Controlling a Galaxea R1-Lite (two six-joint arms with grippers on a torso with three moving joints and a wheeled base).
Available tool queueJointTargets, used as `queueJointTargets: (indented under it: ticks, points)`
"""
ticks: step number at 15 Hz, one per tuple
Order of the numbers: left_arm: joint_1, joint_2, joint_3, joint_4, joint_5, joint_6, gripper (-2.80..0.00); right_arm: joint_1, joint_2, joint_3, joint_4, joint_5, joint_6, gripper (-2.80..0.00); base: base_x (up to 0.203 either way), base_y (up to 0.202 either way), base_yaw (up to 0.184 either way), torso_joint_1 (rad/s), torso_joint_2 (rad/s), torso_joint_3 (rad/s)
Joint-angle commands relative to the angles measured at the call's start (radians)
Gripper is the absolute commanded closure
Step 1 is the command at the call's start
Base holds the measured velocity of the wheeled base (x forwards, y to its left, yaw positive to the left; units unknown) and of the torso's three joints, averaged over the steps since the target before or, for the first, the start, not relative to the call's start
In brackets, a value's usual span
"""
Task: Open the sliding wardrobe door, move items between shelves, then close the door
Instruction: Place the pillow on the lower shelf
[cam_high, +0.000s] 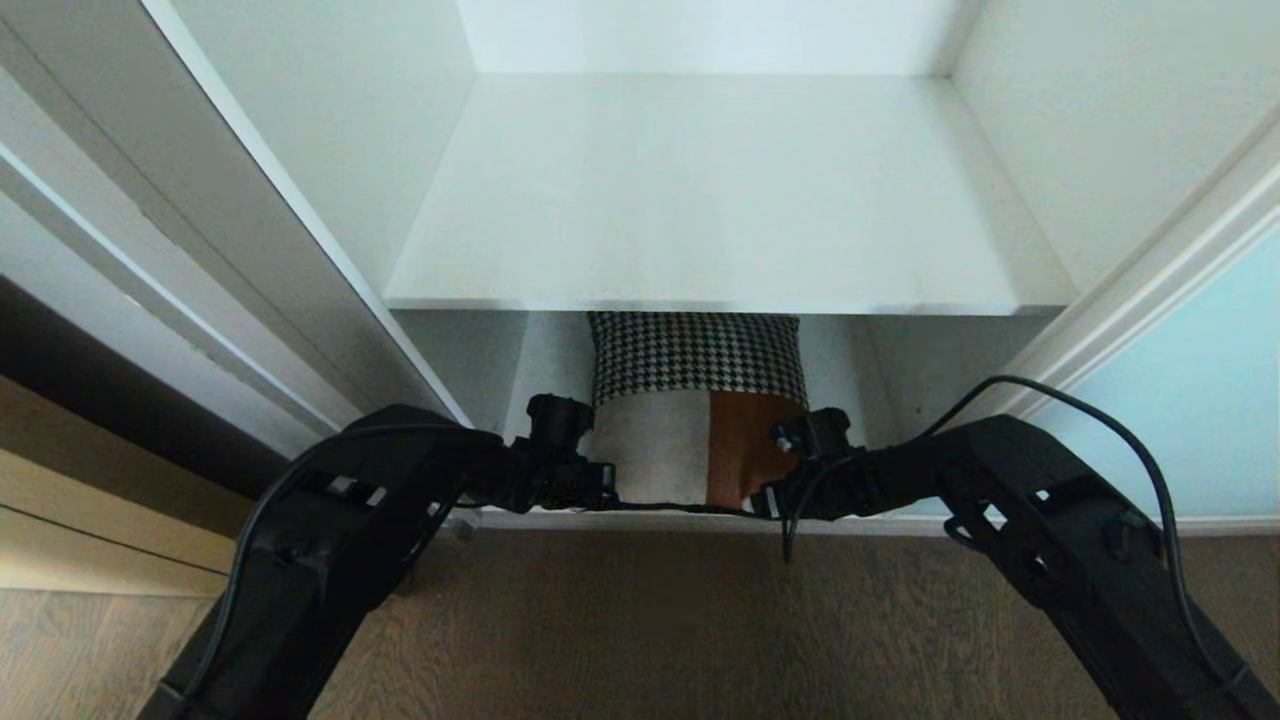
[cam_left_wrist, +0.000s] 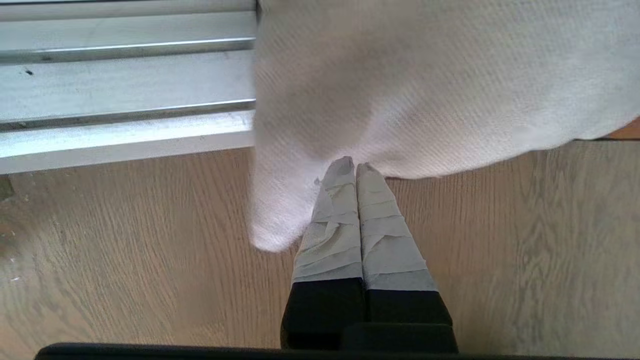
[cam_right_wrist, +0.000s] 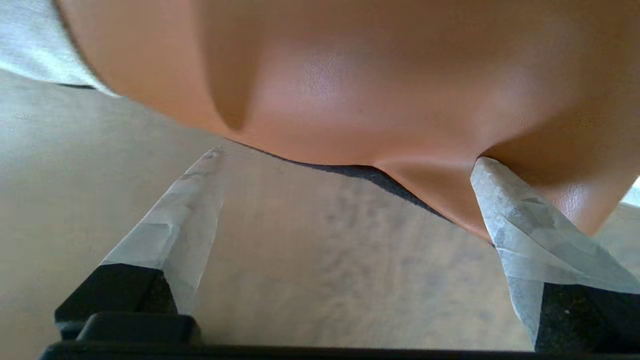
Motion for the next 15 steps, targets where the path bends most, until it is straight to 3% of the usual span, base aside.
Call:
queueJointTargets:
  ticks: [1,4,12,15]
  points:
    - [0.000,-0.006,0.017,0.007,0.000,-0.004,0.00,0.001,-0.008,0.007,0.003,-0.028,-0.039,-2.80,0.000,0.000,0.000,0.000,0.00,0.000]
    - [0.000,-0.074,0.117,0.012,-0.047,-0.006,0.00,0.002,-0.034,0.017,0.066,-0.033,-0.047,-2.80,0.000,0.000,0.000,0.000,0.00,0.000]
    - [-0.007,-0.049,0.121,0.003,-0.055,0.011,0.00,-0.004,-0.039,0.014,0.085,-0.028,-0.018,-2.80,0.000,0.000,0.000,0.000,0.00,0.000]
    - [-0.017,0.001,0.073,-0.002,-0.027,0.010,0.00,-0.002,-0.036,0.012,0.081,-0.029,-0.016,-2.80,0.000,0.000,0.000,0.000,0.00,0.000]
